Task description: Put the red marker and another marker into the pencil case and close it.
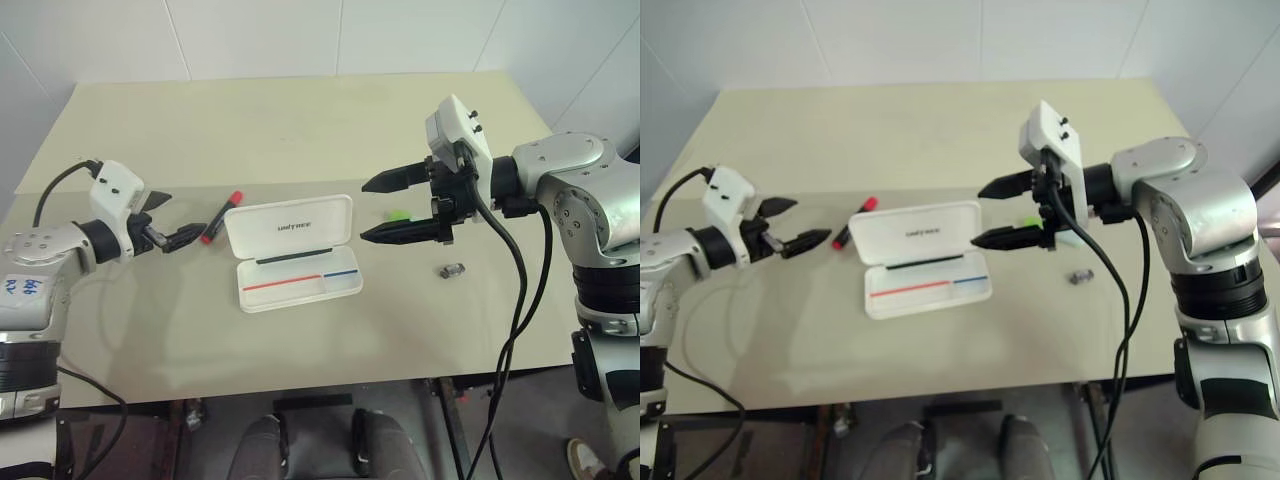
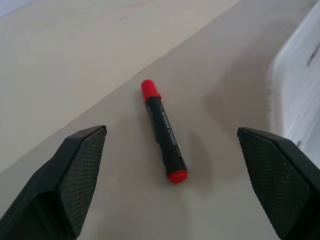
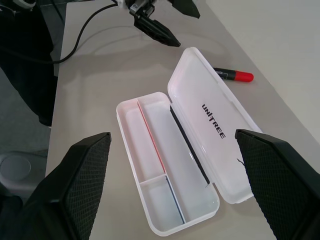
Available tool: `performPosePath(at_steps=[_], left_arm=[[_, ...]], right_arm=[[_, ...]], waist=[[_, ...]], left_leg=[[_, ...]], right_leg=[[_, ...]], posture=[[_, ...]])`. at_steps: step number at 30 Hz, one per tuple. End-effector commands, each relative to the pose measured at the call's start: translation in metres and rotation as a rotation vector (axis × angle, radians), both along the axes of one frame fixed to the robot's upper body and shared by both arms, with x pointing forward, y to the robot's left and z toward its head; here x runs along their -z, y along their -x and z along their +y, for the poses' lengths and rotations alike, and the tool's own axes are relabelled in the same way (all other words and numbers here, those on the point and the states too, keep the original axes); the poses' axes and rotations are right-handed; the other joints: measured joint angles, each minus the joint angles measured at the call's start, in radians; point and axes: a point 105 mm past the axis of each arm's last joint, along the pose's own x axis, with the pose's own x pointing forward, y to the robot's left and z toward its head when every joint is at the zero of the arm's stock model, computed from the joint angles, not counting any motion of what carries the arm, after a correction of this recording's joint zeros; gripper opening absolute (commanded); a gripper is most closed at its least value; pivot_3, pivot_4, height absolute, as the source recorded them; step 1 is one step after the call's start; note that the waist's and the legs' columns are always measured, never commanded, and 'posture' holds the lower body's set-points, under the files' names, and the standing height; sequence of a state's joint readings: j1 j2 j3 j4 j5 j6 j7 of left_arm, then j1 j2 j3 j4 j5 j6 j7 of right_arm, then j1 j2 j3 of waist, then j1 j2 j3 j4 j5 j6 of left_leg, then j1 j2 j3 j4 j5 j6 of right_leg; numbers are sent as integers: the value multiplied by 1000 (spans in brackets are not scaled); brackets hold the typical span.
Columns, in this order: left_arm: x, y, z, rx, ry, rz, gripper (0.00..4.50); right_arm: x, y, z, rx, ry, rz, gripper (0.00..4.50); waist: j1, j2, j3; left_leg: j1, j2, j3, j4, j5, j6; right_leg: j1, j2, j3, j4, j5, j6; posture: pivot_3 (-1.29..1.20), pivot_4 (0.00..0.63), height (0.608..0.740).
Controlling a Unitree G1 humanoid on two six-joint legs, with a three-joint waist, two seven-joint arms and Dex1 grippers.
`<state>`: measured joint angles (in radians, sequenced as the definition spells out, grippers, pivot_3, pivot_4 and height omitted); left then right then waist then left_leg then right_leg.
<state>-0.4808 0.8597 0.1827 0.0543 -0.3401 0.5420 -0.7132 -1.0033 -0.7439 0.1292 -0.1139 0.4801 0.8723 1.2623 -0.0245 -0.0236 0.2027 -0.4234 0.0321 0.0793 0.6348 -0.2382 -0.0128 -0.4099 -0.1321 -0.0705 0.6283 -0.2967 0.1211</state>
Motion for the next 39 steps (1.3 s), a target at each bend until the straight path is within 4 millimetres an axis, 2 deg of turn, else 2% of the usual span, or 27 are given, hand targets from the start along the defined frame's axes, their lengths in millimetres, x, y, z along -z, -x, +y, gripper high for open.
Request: performPosePath(at_steps=[1, 13, 21, 26, 32, 35, 39], left_arm=[[-5, -6, -2, -15, -27, -38, 4500], [15, -25, 15, -160, 15, -17, 4500], [40, -32, 5, -141, 125, 47, 4500], [55, -33, -1, -121, 130, 90, 4500], [70, -34, 0, -125, 89, 114, 4500], [77, -35, -2, -120, 85, 120, 3830], [88, -34, -8, -100, 80, 139, 2557]], right_arm=[[-16, 3, -1, -4, -20, -66, 4208], [-20, 3, 0, -3, -45, -65, 4208], [-20, 2, -1, 1, -45, -72, 4208], [-20, 2, -2, 2, -44, -76, 4208], [-19, 2, -3, 9, -46, -75, 4208], [-19, 1, -3, 13, -49, -73, 4252], [-18, 1, -3, 19, -52, -72, 4252]], waist=[[0, 0, 0], [0, 0, 0], [1, 0, 0], [0, -1, 0], [1, -1, 0], [1, -1, -1], [2, -1, -1]], left_leg=[[0, 0, 0, 0, 0, 0], [0, 0, 1, 1, 0, 1], [0, 0, 1, 2, 0, 1], [0, 0, 1, 2, -1, 1], [0, 0, 1, 2, -1, 1], [0, 0, 1, 2, -1, 1], [1, 0, 1, 4, -1, 1]], right_leg=[[0, 0, 0, 0, 0, 0], [0, 0, 1, 1, 0, 0], [0, 0, 1, 1, 0, 0], [0, 0, 1, 1, 0, 0], [0, 0, 1, 1, 0, 0], [0, 0, 1, 1, 0, 0], [0, -1, 1, 3, 0, 0]], posture=[[0, 150, 740], [0, 150, 740], [0, 150, 740], [0, 150, 740], [0, 150, 740], [0, 150, 740], [0, 150, 740]])
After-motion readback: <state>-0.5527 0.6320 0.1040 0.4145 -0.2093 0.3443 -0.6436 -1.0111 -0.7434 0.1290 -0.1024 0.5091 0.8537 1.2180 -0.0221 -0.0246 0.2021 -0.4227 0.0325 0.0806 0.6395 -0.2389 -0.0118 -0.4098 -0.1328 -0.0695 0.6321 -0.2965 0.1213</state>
